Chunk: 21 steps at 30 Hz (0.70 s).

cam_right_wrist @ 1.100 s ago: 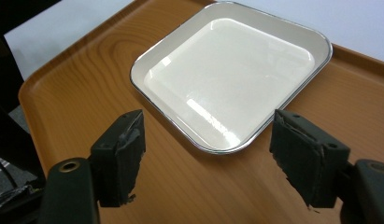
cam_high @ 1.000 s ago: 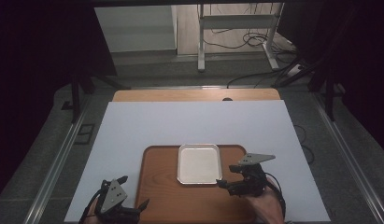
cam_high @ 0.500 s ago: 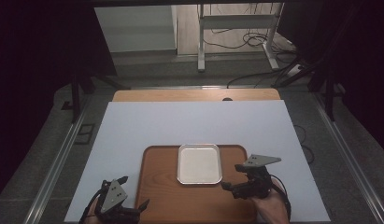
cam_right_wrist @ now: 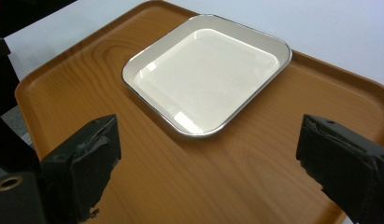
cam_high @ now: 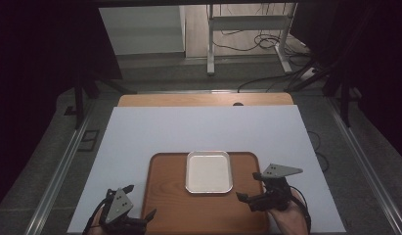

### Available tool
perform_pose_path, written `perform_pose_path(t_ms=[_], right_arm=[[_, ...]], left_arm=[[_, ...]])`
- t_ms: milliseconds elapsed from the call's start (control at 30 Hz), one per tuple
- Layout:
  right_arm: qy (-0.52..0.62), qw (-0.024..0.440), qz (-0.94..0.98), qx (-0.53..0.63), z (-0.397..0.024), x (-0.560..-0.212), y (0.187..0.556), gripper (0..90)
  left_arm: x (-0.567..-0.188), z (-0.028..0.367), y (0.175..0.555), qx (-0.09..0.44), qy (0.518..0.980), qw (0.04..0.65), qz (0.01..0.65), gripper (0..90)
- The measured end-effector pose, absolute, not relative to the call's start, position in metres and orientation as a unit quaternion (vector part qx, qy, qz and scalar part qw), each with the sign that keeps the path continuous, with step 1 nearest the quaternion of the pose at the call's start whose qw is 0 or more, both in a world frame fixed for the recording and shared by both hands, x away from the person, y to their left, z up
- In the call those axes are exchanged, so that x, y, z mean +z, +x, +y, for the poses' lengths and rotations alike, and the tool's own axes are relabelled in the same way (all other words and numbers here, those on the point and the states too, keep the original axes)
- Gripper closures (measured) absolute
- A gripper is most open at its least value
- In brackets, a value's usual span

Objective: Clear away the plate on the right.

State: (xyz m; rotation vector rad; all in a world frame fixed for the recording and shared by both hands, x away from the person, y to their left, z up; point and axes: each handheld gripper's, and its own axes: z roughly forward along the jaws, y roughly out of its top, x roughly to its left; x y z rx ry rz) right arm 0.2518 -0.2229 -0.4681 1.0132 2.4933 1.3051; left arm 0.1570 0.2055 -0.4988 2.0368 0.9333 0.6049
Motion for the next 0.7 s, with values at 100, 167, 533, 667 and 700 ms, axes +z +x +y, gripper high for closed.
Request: perform_pose_path(t_ms=[100, 167, 533, 667, 700], right_arm=[[0.34, 0.076, 0.83, 0.436, -0.226, -0.468, 0.251, 5.0], [0.341, 0.078, 0.829, 0.436, -0.23, -0.468, 0.25, 4.4], [0.35, 0.079, 0.824, 0.438, -0.24, -0.468, 0.247, 3.5], [0.354, 0.083, 0.822, 0.438, -0.245, -0.467, 0.245, 1.5], [0.354, 0.083, 0.822, 0.438, -0.245, -0.467, 0.245, 1.5]], left_arm=[[-0.499, 0.206, 0.157, 0.239, 0.805, 0.399, 0.369, 0.5], [-0.499, 0.206, 0.157, 0.239, 0.805, 0.399, 0.369, 0.5], [-0.499, 0.206, 0.157, 0.239, 0.804, 0.399, 0.37, 0.5], [-0.499, 0.206, 0.157, 0.238, 0.807, 0.397, 0.367, 0.5], [-0.499, 0.206, 0.157, 0.238, 0.807, 0.397, 0.367, 0.5]])
